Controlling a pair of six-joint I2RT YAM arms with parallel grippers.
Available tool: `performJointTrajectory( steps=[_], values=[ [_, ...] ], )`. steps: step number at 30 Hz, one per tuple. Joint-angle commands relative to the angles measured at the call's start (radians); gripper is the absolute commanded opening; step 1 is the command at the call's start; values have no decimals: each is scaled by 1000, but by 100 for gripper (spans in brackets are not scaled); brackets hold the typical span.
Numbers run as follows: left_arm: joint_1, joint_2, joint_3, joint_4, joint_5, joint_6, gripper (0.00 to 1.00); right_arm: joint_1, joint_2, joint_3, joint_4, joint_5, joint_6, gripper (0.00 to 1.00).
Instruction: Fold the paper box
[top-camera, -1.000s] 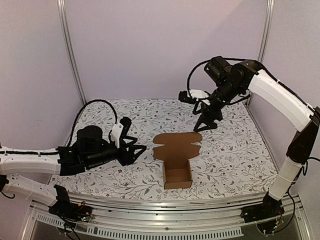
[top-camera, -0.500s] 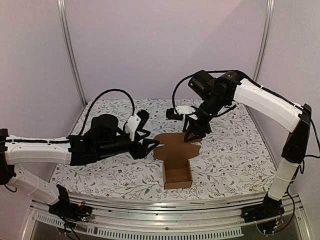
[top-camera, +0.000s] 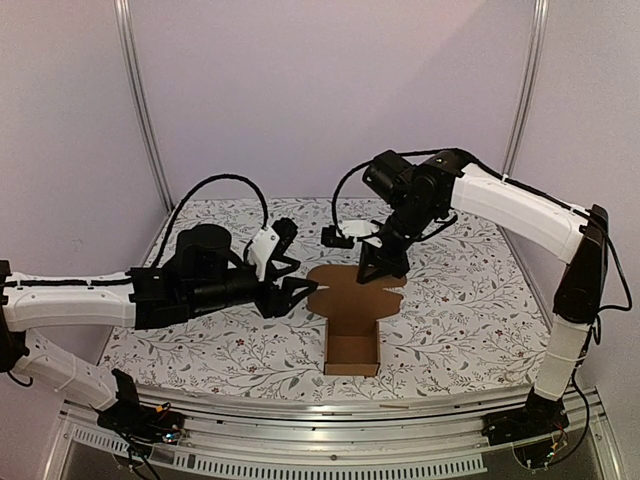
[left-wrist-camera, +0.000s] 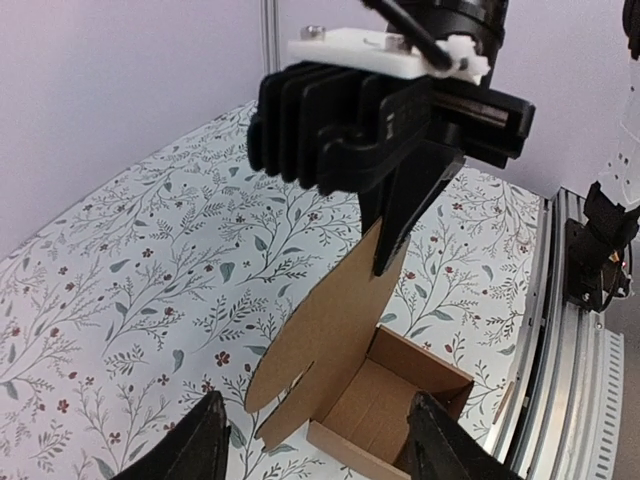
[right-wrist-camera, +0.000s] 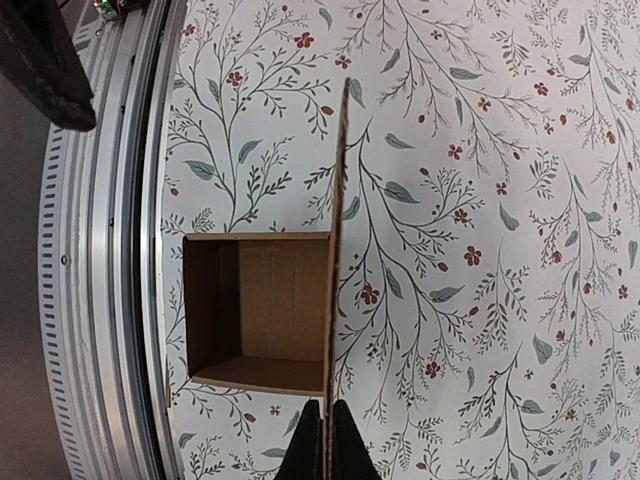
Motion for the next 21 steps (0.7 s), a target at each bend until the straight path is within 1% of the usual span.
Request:
performJointTrajectory(
  steps=[1,5,9,11,14,16,18,21],
  values=[
    [13,3,1,9,92,46,64,0,-42,-16,1,-44,20,0],
    [12,85,76,-37,85,82,64,0,-49,-18,3,-64,22,0],
    [11,138,129,-74,70,103,61,0,-58,-17,14,-81,37,0],
    [11,139,126,-57,59,101,59,0,-60,-19,13,-78,36,0],
    [8,133,116,-39,50,89,52,0,-61,-19,22,-66,50,0],
    [4,133,110,-31,44,90,50,0,-62,-20,25,-72,65,0],
    [-5,127,103,-25,-25,89,53,0,-64,-19,26,-83,67,0],
    [-10,86,78,-13,-73,97,58,1,-66,-21,26,-77,67,0]
  ],
)
